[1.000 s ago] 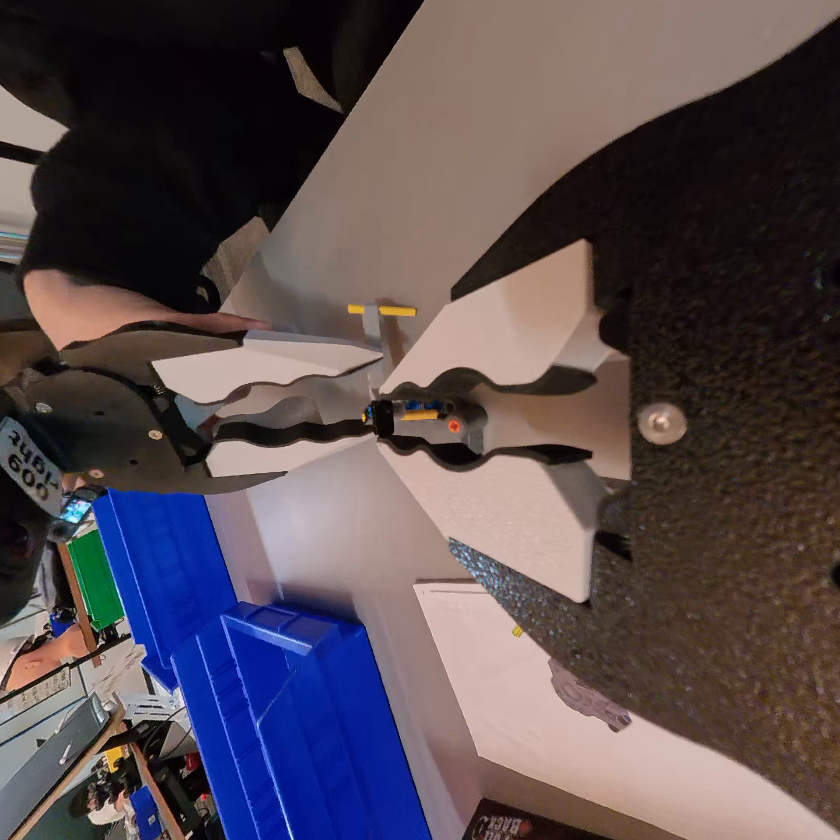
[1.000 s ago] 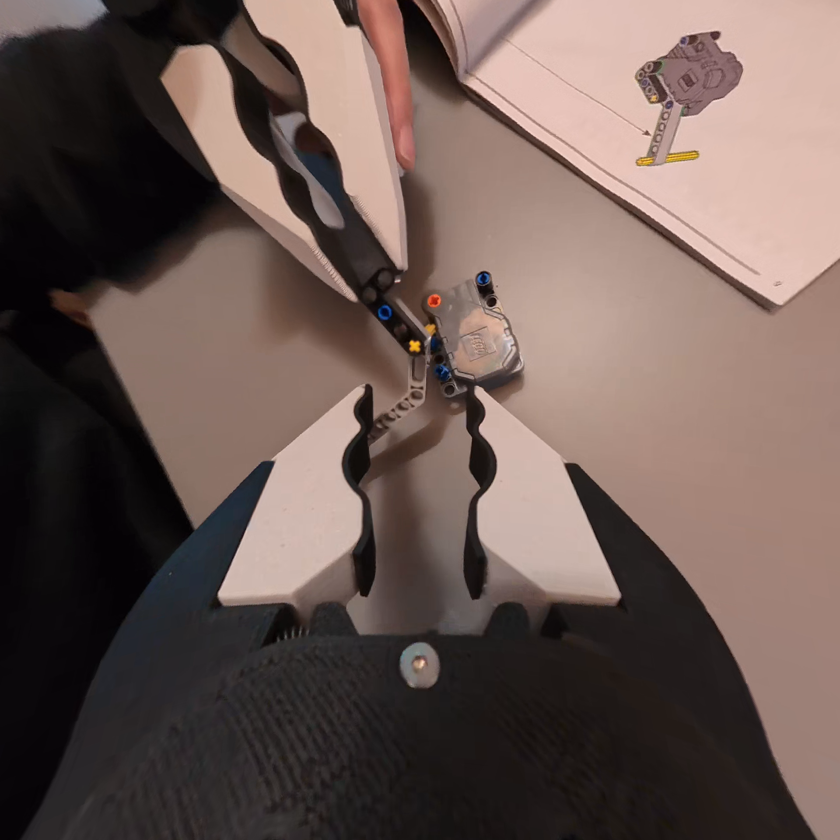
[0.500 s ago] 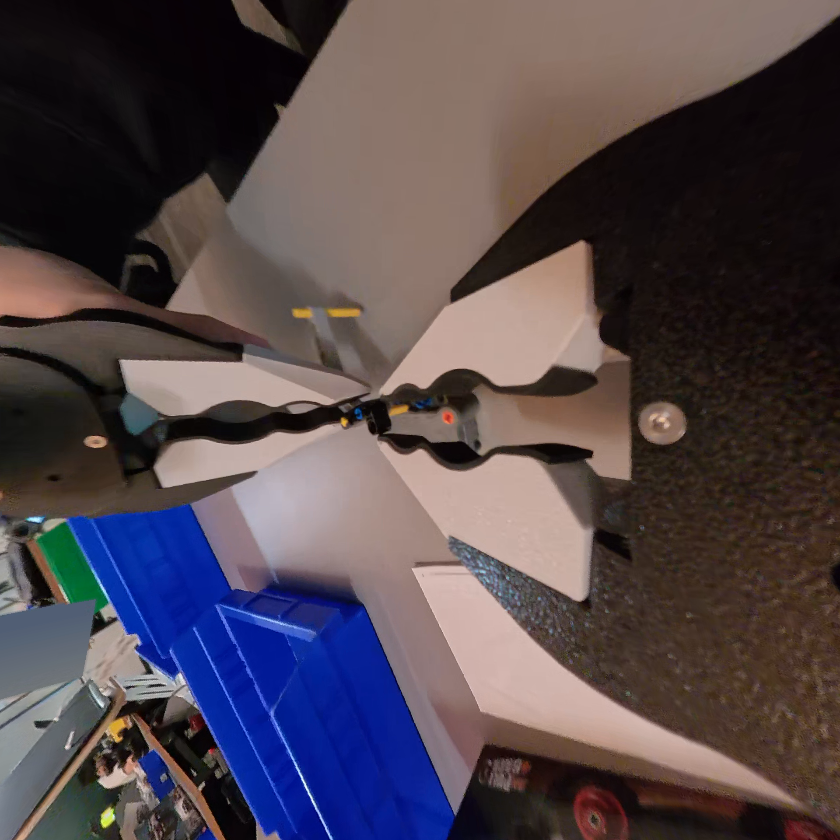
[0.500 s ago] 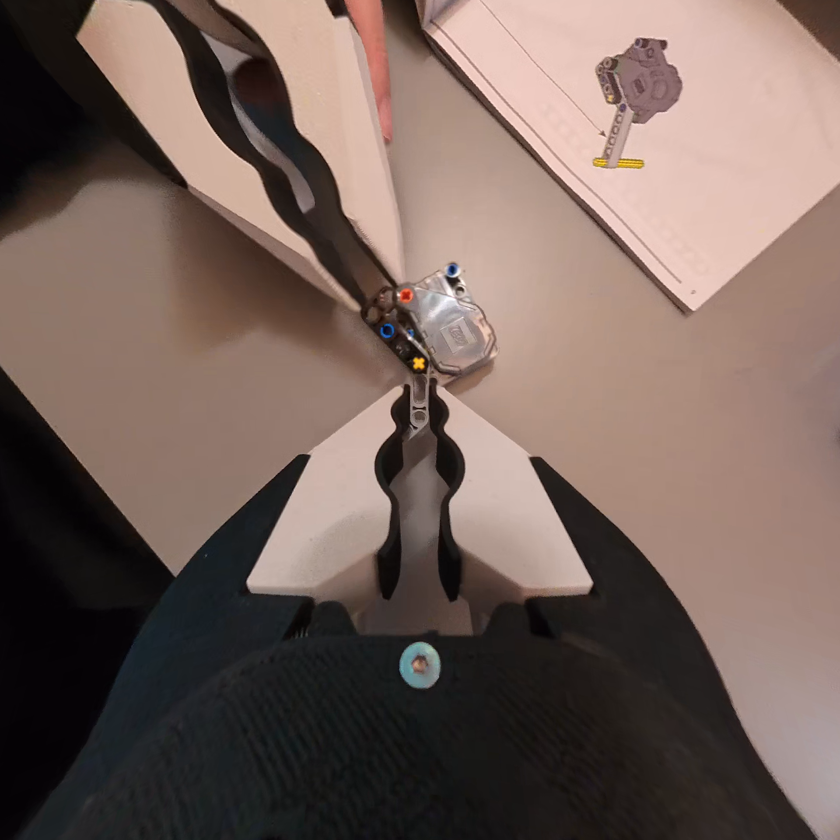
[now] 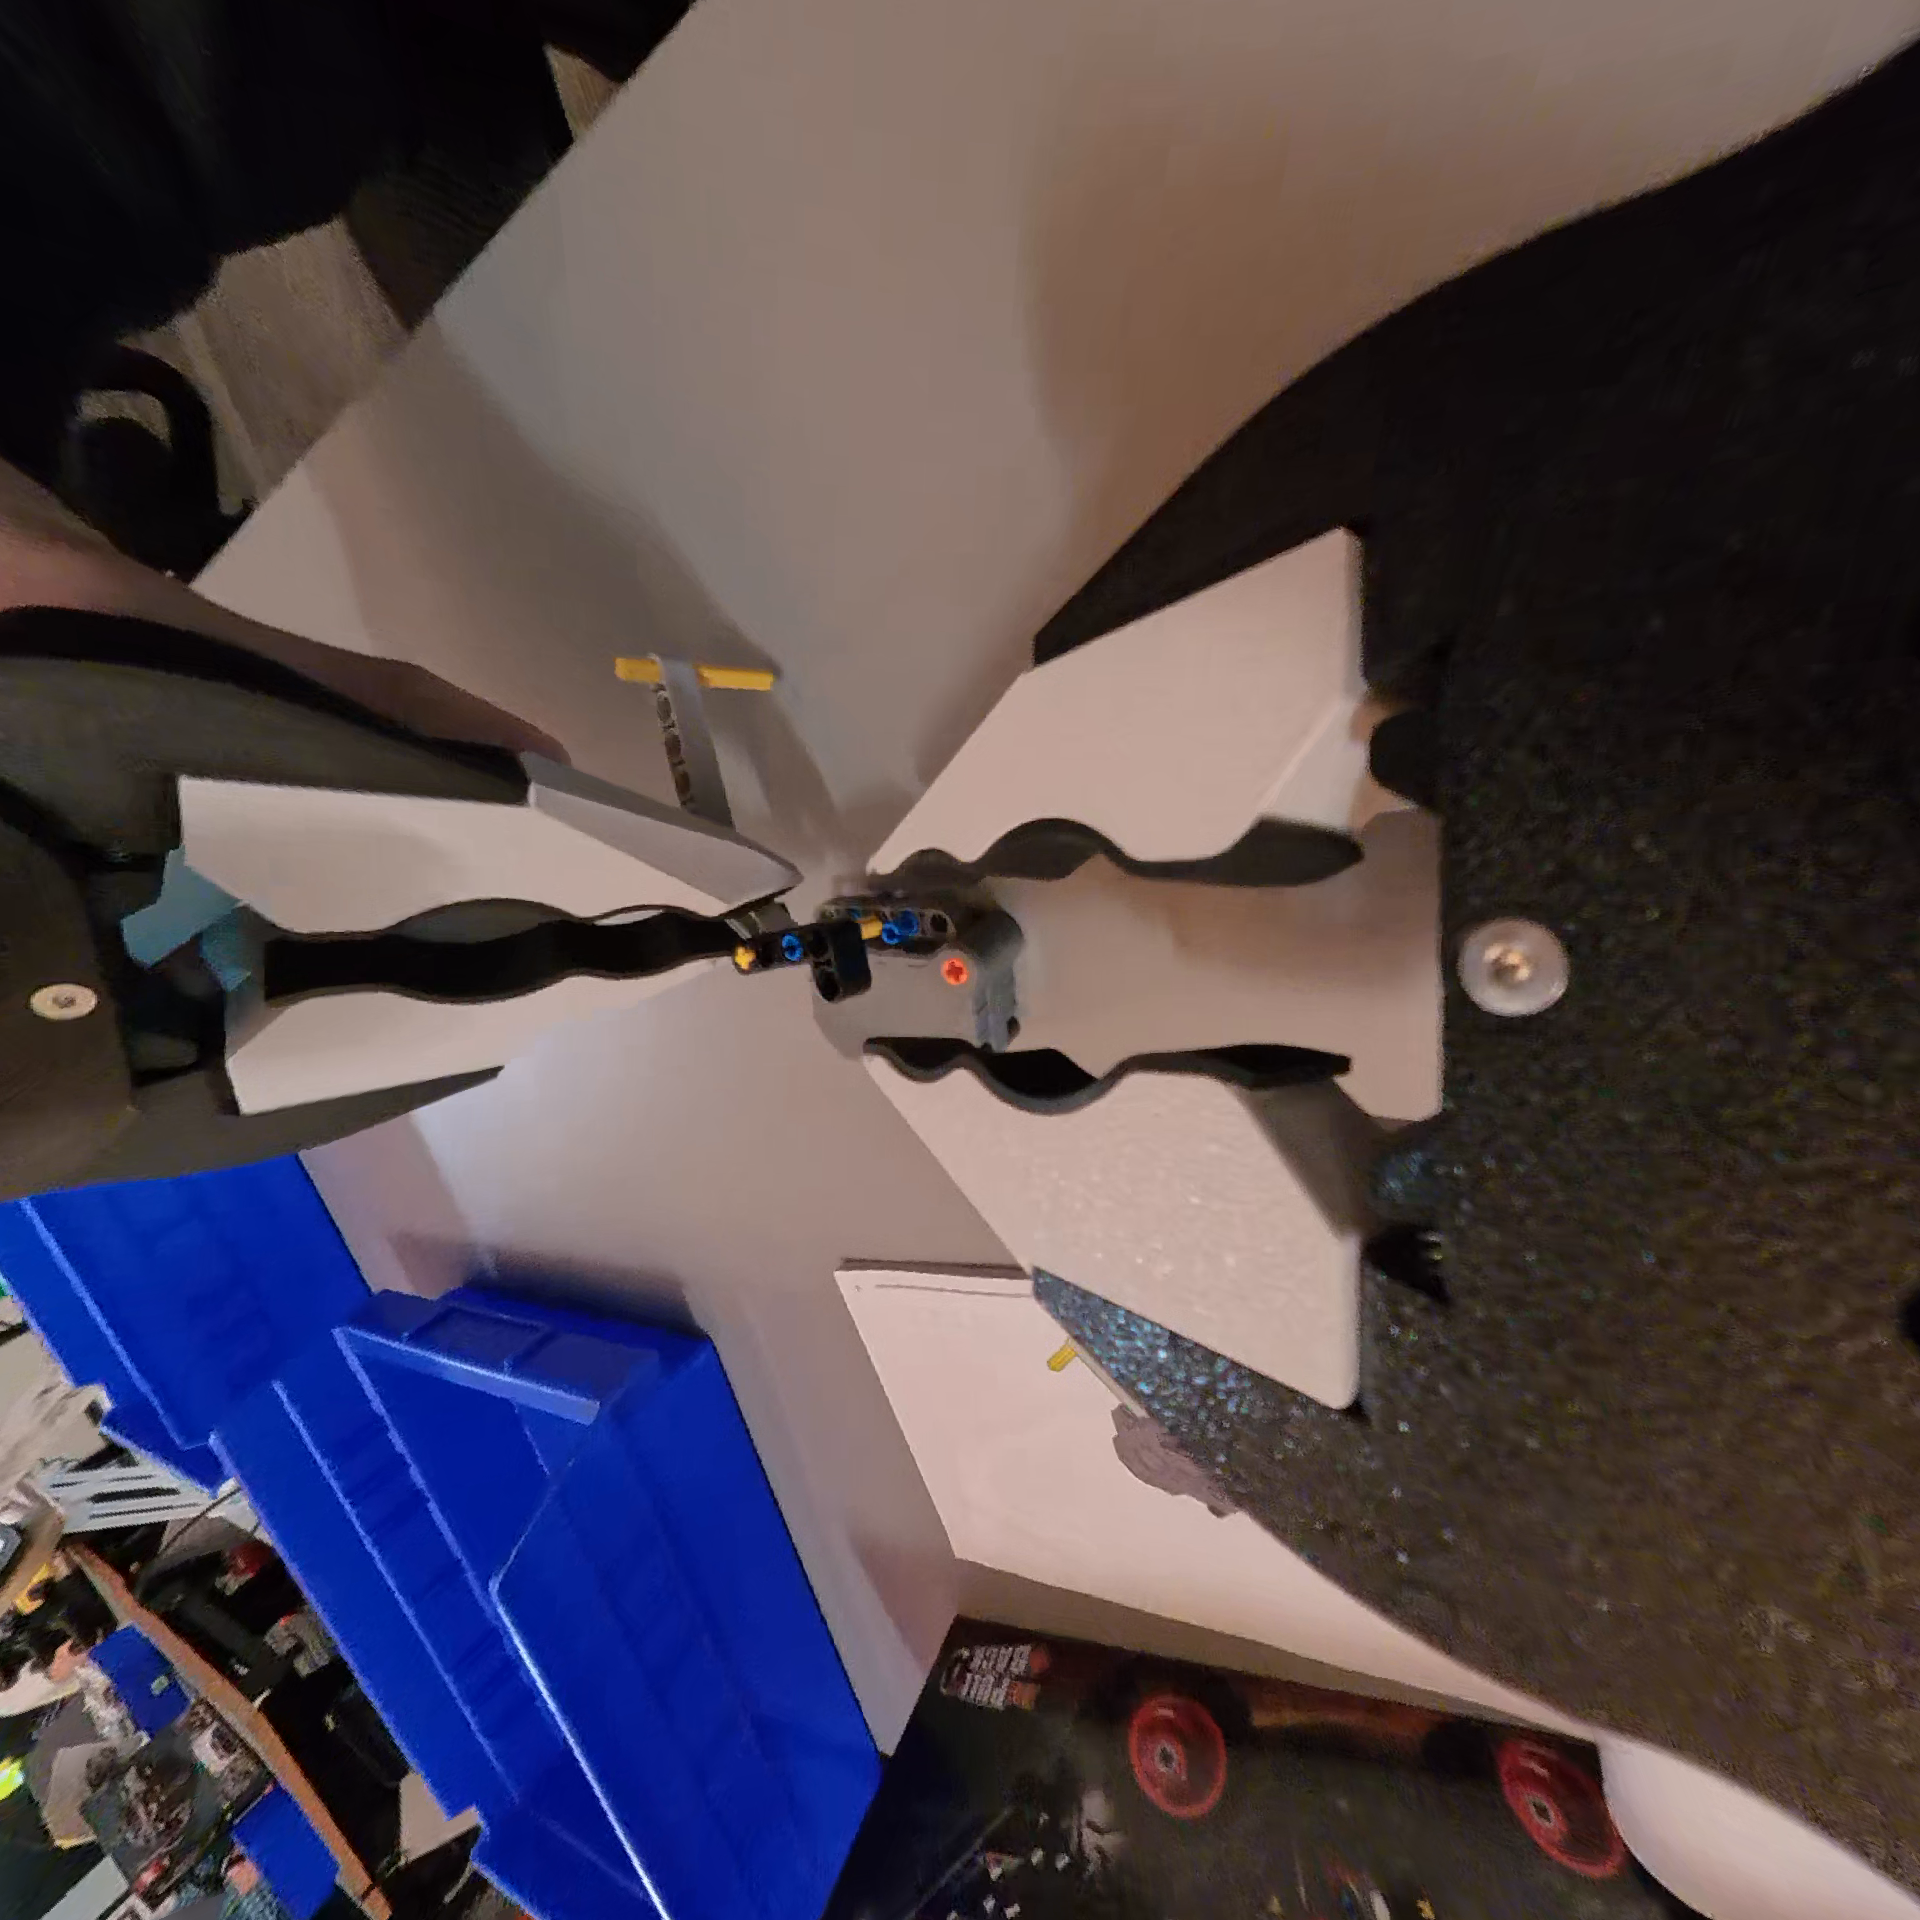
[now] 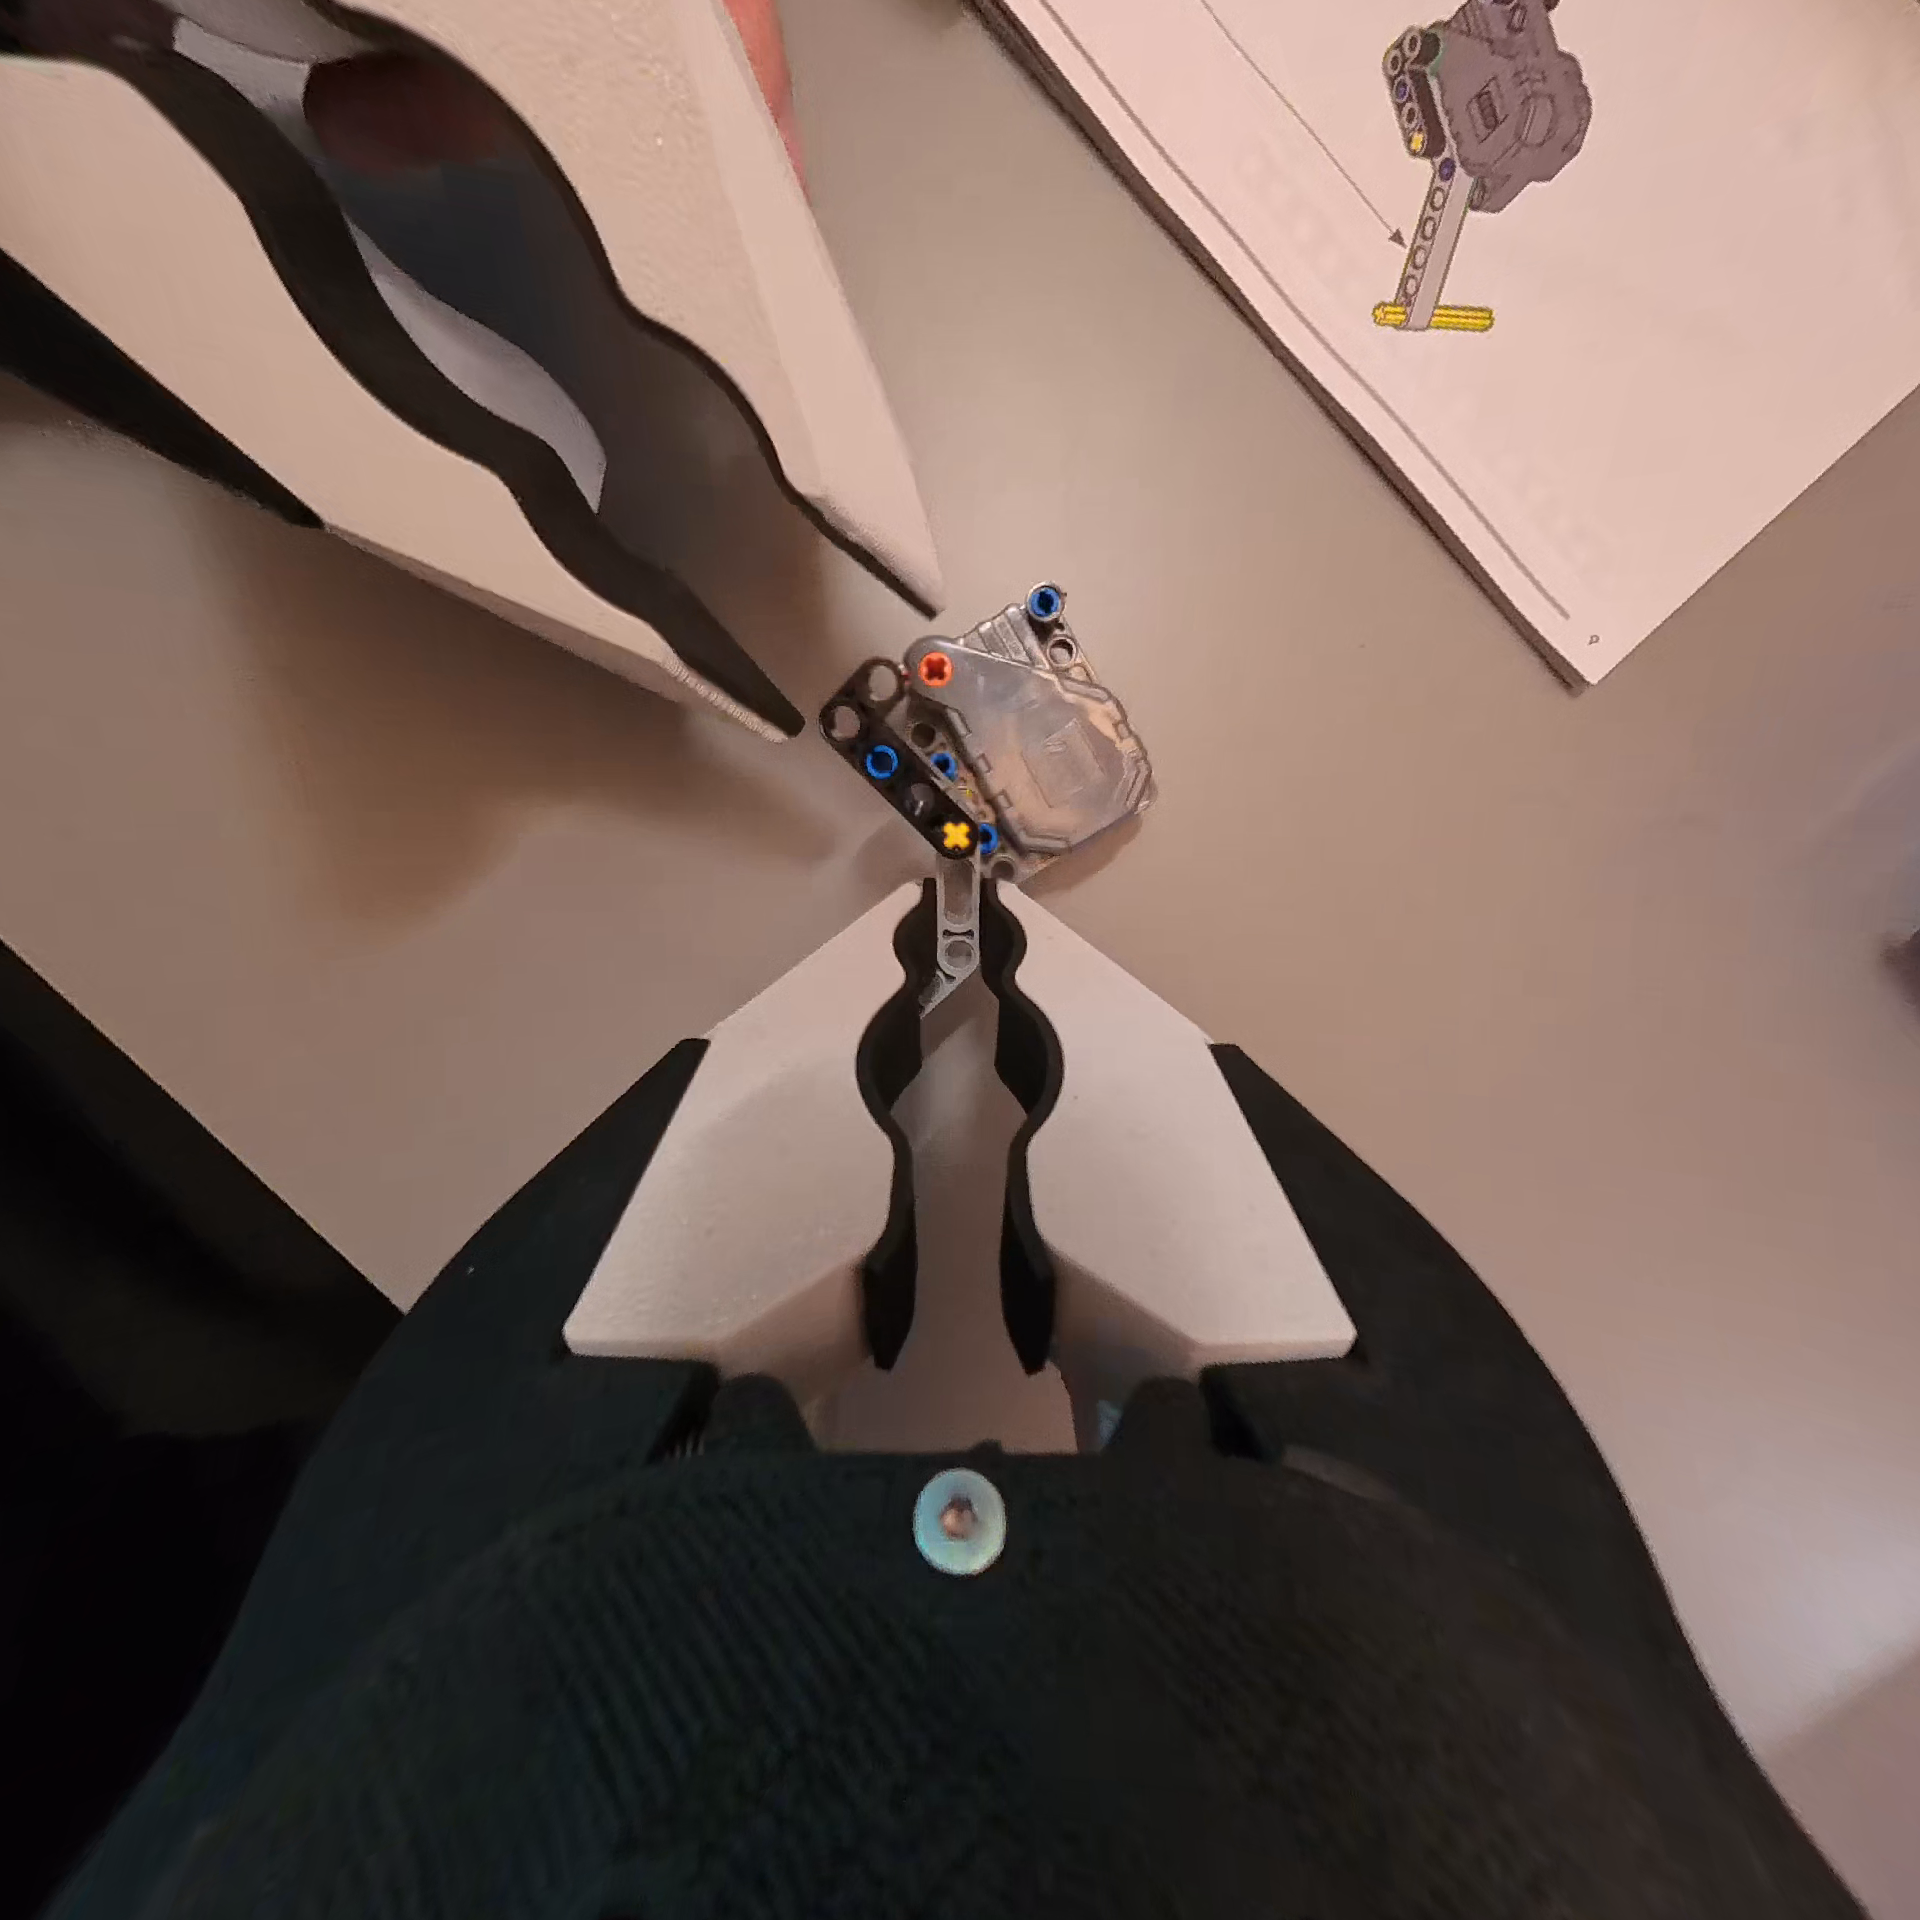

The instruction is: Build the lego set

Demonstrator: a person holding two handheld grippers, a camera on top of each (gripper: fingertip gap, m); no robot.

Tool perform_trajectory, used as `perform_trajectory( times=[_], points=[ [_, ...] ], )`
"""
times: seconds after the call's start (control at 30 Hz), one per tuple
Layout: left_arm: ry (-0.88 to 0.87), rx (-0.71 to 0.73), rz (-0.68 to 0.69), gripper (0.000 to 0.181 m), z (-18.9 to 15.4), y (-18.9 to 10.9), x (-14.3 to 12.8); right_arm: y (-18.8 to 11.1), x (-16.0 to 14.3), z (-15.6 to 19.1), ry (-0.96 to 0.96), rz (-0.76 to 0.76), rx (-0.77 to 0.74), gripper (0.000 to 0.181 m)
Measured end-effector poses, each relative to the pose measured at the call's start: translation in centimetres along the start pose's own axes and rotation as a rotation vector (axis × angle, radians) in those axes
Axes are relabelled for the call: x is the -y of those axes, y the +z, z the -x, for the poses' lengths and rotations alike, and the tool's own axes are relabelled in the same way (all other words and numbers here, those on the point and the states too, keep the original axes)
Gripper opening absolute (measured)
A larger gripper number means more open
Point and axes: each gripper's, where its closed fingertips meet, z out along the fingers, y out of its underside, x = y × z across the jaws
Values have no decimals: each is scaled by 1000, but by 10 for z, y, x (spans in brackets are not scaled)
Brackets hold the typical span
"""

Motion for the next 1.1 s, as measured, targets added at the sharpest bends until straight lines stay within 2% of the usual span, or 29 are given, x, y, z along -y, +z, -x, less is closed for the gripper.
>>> perform_trajectory(
  times=[0.43, 0.63, 0.7, 0.8, 1.1],
  points=[
    [6, 75, 7, 16, 8, 8, -3, 5, 3, -5, -20, 53, -19, 5],
    [167, 173, -4, 26, 12, 9, 5, 6, 4, -6, -1, 60, 7, 5],
    [189, 179, -30, 23, 10, 10, 11, 7, 3, -5, -4, 70, 6, 5],
    [165, 171, -3, 16, 11, 13, 8, 7, 4, -5, -6, 67, 0, 5],
    [116, 144, 9, 13, 12, 15, 2, 8, 7, -5, -3, 34, 23, 7]
  ],
)
